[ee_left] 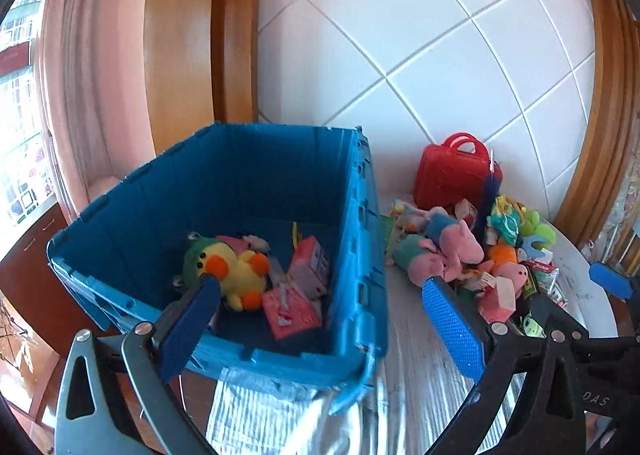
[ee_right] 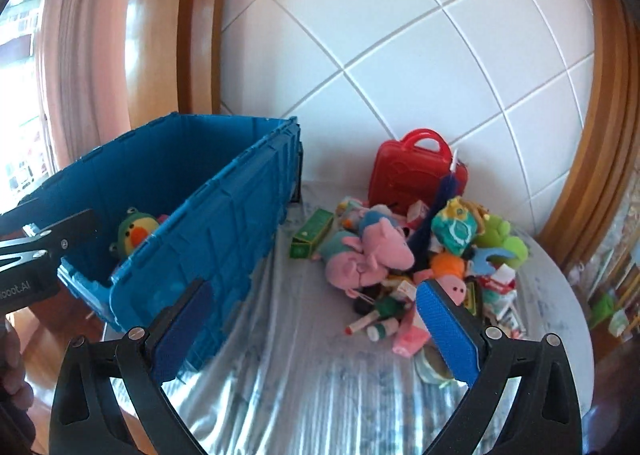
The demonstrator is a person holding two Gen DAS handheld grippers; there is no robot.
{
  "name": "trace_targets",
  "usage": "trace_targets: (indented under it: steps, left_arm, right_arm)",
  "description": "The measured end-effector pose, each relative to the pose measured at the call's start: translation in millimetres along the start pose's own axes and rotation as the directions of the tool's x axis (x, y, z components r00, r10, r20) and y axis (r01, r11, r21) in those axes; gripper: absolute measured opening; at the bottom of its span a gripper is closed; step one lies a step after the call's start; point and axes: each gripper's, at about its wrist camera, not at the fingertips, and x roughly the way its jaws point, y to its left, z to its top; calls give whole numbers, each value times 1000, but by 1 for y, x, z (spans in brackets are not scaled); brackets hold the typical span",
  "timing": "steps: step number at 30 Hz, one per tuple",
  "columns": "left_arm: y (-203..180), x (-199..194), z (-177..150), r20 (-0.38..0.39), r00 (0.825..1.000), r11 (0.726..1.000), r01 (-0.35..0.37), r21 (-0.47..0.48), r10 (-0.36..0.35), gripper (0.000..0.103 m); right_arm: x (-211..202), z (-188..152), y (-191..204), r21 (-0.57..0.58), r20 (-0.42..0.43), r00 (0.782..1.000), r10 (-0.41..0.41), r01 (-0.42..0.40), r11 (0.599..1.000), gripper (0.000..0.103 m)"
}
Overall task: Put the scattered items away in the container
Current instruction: 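Raise both tools out of the crate and move back toward the pile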
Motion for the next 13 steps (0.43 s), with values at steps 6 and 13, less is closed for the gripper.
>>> trace_targets:
  steps: [6,13]
  left_arm:
    - [-29,-4,-20,-53,999,1000,8,9,-7,103]
    - [-32,-6,-25,-41,999,999,-14,29,15,103]
  right_arm:
    - [-12,-25,-37,55,-33,999,9,-7,998,103]
    - [-14,-37,-53,107,-50,998,-24,29,994,103]
